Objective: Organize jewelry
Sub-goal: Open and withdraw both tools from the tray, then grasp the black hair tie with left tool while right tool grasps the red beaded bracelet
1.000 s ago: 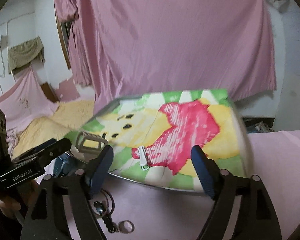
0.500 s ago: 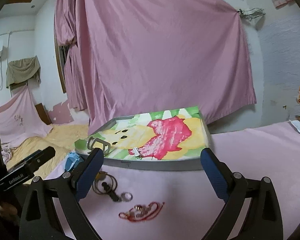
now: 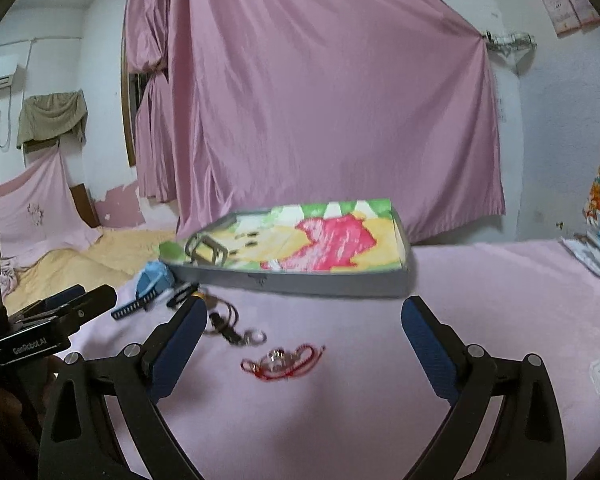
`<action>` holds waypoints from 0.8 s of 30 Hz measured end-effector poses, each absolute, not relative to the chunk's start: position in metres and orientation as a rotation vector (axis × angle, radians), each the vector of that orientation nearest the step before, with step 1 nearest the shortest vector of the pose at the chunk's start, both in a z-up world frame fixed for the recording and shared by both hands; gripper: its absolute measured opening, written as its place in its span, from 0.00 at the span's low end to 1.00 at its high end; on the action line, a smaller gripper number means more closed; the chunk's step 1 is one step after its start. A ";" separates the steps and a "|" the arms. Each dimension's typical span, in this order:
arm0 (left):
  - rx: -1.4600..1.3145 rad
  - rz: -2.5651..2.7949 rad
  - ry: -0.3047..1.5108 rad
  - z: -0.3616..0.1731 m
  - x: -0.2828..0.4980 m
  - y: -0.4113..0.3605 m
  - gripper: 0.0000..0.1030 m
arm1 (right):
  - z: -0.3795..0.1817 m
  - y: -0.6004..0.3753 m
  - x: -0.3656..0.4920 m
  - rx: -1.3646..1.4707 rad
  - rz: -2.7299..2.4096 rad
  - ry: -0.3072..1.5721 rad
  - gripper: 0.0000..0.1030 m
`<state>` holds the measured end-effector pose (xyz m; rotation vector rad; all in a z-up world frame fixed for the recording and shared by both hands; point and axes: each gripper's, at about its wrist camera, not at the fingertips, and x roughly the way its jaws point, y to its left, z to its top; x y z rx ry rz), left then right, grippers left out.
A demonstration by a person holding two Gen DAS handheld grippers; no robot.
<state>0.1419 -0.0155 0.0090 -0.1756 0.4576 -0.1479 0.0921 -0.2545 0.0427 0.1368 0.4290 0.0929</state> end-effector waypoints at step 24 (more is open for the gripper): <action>-0.133 -0.177 0.727 -0.010 0.196 -0.035 0.93 | -0.004 -0.248 0.140 0.219 0.204 0.793 0.73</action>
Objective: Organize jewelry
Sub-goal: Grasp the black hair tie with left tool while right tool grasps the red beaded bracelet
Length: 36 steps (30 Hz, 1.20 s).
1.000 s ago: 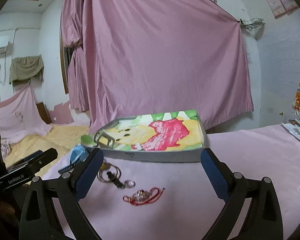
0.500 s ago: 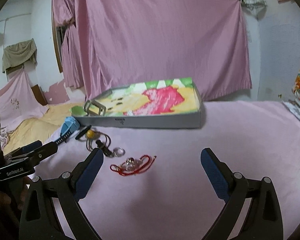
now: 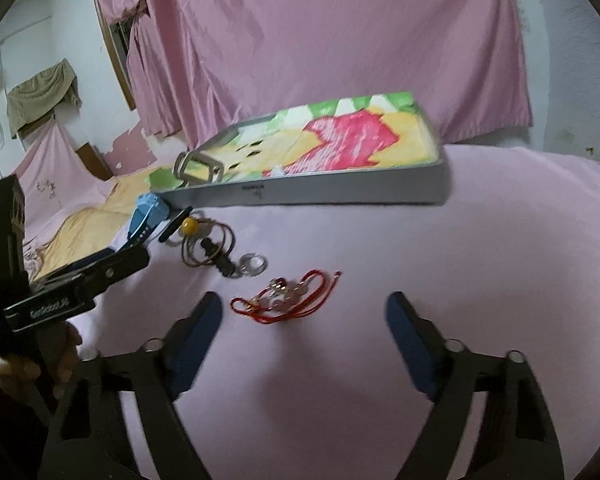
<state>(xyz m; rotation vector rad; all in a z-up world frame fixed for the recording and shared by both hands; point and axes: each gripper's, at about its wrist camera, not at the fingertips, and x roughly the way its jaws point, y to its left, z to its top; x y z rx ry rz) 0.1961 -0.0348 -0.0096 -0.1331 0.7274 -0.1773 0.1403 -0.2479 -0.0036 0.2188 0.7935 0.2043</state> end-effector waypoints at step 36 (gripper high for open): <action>-0.078 -0.269 0.873 -0.021 0.249 -0.050 0.13 | -0.011 -0.233 0.185 0.165 0.248 0.906 0.28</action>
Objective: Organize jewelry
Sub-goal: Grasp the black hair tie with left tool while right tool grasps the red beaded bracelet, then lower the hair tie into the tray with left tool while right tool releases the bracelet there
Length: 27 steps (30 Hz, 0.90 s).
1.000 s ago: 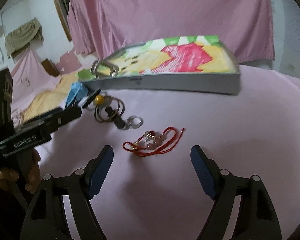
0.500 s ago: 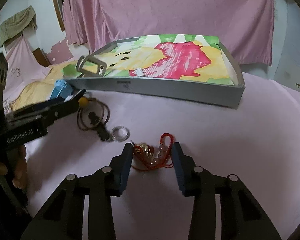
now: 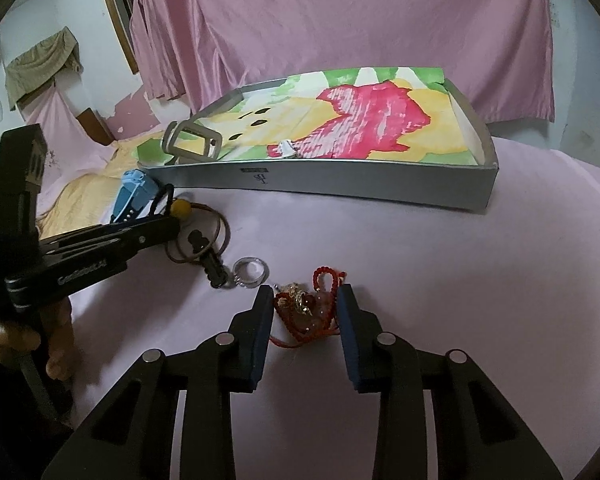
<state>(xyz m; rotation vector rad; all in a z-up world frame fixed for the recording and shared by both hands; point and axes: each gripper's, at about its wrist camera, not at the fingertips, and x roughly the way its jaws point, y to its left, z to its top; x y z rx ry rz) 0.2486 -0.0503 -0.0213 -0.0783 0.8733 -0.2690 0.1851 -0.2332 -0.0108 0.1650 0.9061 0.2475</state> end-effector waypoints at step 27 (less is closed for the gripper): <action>-0.104 -0.343 0.883 -0.024 0.197 -0.072 0.06 | -0.012 -0.235 0.153 0.172 0.305 0.894 0.28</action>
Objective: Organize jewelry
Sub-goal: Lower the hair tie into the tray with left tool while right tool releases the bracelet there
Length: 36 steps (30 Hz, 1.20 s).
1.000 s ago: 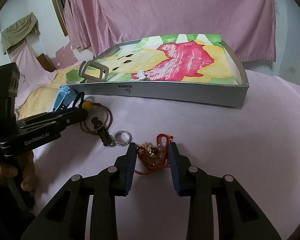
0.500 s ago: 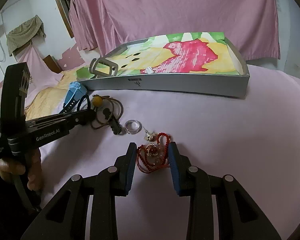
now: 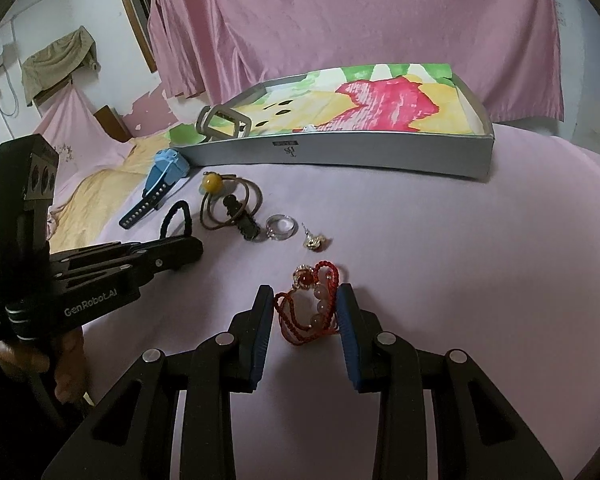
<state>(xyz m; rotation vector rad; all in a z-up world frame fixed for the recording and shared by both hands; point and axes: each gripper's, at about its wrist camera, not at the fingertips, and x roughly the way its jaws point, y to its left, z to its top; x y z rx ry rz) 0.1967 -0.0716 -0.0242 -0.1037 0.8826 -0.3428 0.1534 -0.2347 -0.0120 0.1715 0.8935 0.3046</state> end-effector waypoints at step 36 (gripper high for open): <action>-0.109 -0.516 0.675 0.048 0.286 -0.099 0.06 | 0.074 -0.284 0.230 0.251 0.266 0.547 0.08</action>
